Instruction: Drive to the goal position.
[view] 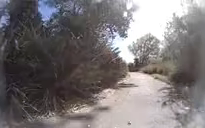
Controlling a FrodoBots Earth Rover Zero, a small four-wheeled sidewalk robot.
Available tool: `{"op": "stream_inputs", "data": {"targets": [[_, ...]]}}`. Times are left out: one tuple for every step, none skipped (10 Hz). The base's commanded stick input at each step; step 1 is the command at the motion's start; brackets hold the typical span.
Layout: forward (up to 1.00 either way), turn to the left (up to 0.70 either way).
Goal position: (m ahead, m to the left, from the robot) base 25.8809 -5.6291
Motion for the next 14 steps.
{"op": "stream_inputs", "data": {"targets": [[0.0,0.0],[0.0,0.0],[0.0,0.0],[0.0,0.0],[0.0,0.0],[0.0,0.0],[0.0,0.0],[0.17,0.0],[0.25,0.0],[0.34,0.0],[0.39,0.0],[0.4,0.0],[0.51,0.0],[0.65,-0.02]]}}
